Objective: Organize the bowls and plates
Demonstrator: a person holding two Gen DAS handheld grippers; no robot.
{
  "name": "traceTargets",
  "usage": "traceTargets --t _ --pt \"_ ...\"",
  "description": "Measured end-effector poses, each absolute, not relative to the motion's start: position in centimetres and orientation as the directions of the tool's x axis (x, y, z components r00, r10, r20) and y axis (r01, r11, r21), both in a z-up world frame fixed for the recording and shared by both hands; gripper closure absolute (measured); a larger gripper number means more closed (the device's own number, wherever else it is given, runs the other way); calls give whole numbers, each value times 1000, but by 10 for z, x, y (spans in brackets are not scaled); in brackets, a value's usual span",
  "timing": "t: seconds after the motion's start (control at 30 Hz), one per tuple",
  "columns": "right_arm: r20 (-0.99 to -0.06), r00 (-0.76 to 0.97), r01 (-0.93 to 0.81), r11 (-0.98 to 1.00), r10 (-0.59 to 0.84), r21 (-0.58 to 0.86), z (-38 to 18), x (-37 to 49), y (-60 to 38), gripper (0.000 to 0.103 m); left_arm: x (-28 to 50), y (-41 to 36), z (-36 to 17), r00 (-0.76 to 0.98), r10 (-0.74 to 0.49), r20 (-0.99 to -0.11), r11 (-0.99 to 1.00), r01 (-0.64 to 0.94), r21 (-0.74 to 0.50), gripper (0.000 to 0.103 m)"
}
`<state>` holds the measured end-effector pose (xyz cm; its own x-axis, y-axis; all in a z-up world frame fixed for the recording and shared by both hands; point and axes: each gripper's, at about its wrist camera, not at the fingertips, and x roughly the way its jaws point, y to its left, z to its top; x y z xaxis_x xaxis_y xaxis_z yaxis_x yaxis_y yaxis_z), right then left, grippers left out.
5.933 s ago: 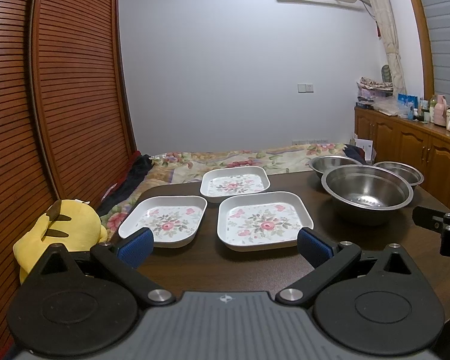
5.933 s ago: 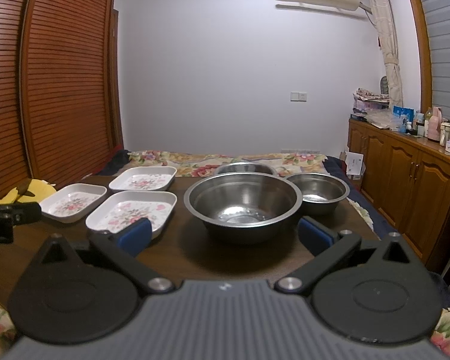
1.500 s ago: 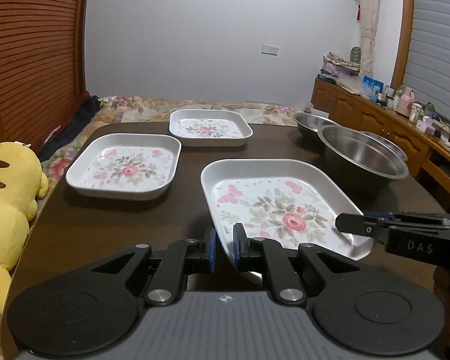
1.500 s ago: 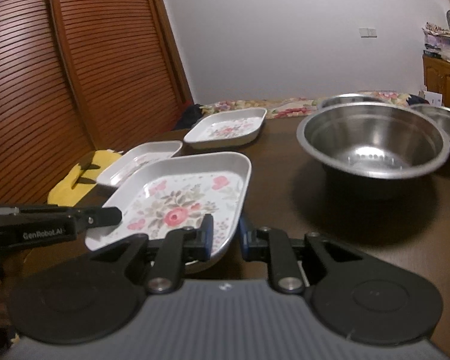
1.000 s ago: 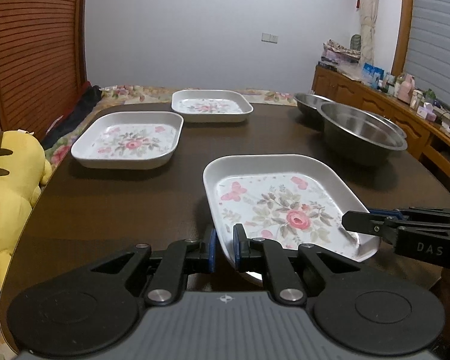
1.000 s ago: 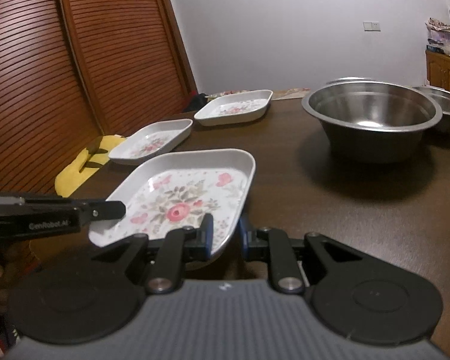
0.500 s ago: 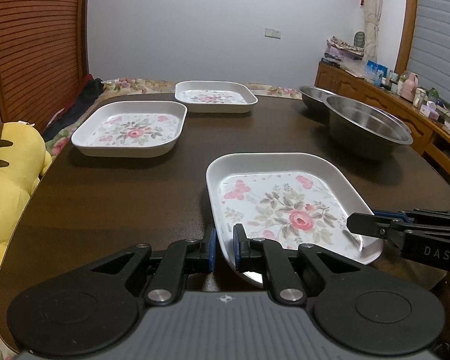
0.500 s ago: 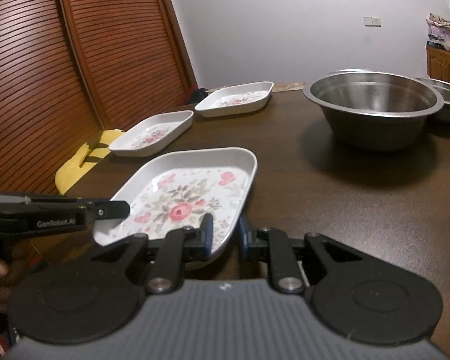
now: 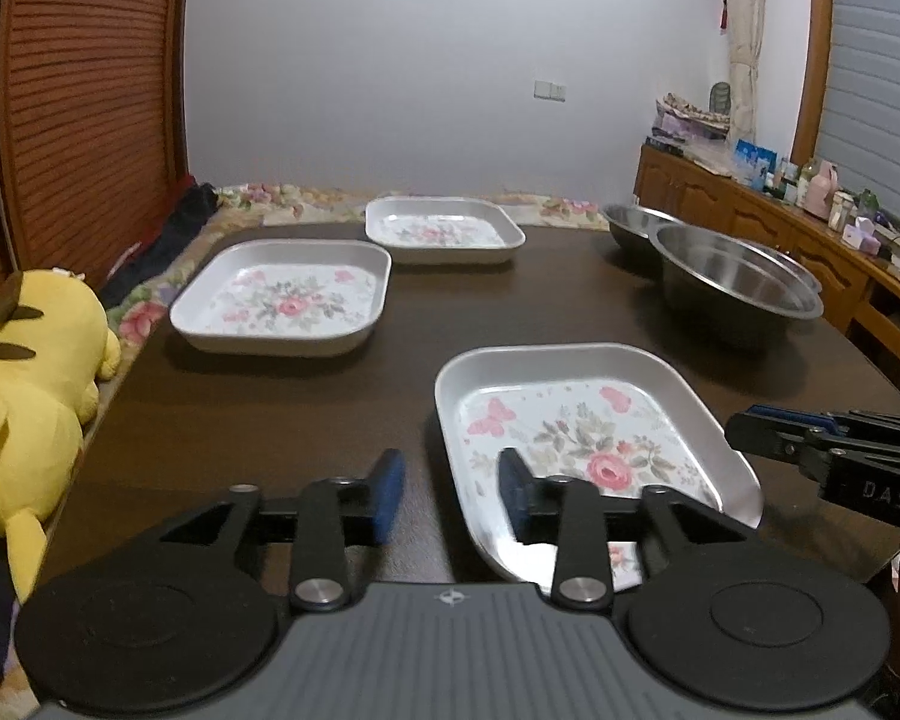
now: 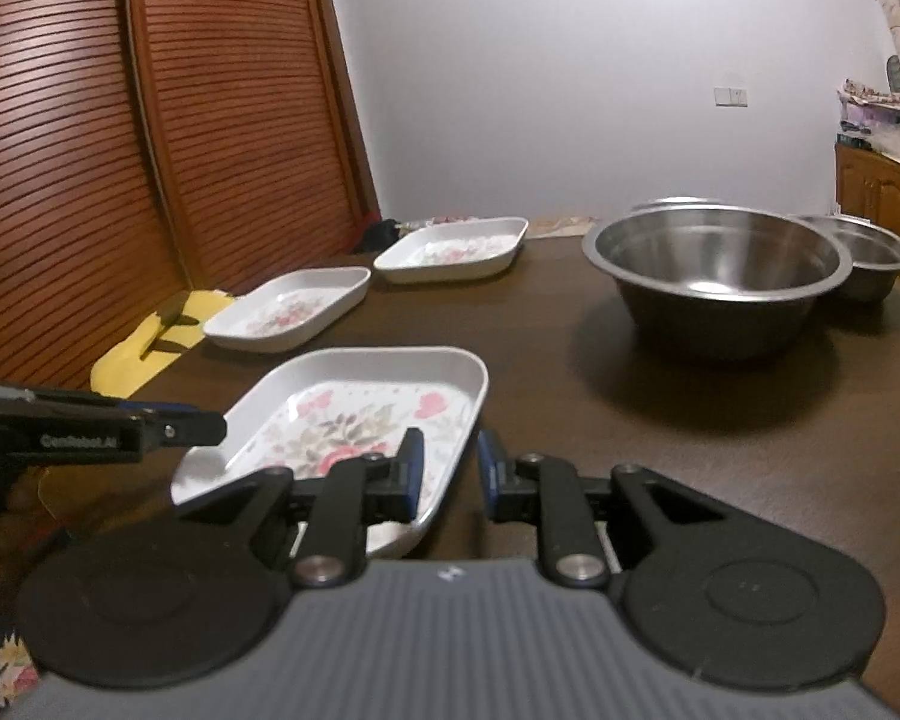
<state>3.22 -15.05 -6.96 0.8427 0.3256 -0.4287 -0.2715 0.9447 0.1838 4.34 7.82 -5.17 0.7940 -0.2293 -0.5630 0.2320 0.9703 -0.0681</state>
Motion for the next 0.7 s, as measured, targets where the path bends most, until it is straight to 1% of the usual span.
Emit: traceTargets --t 0.03,0.07,0.1,0.13,0.3,0.33,0.4,0.57,0.7 --pt "-425 843 -272 943 329 190 -69 33 -152 81 43 78 -51 794 -230 -562 969 238 -59 53" --pt "-420 845 -273 942 332 196 -67 33 -153 81 43 77 -50 799 -224 -559 970 239 -46 47" --pt "-416 846 -273 941 333 199 -66 33 -154 81 42 77 -50 802 -218 -556 971 237 -39 42" --pt "-411 849 -272 941 332 200 -65 34 -154 81 42 77 -49 802 -216 -556 971 236 -37 40" --pt "-402 856 -263 944 324 200 -63 36 -158 80 41 77 -45 809 -218 -545 971 236 -38 10" --pt "-400 859 -260 945 321 199 -63 36 -158 80 41 76 -44 811 -216 -543 971 235 -36 7" --pt "-397 862 -257 947 315 192 -62 37 -159 71 41 74 -42 818 -207 -536 974 226 -30 0" --pt "-393 865 -257 948 312 185 -60 40 -160 68 45 74 -37 814 -204 -544 976 214 -46 0" --pt "-391 867 -258 949 310 180 -57 42 -160 58 49 77 -35 814 -177 -554 983 174 -59 0"
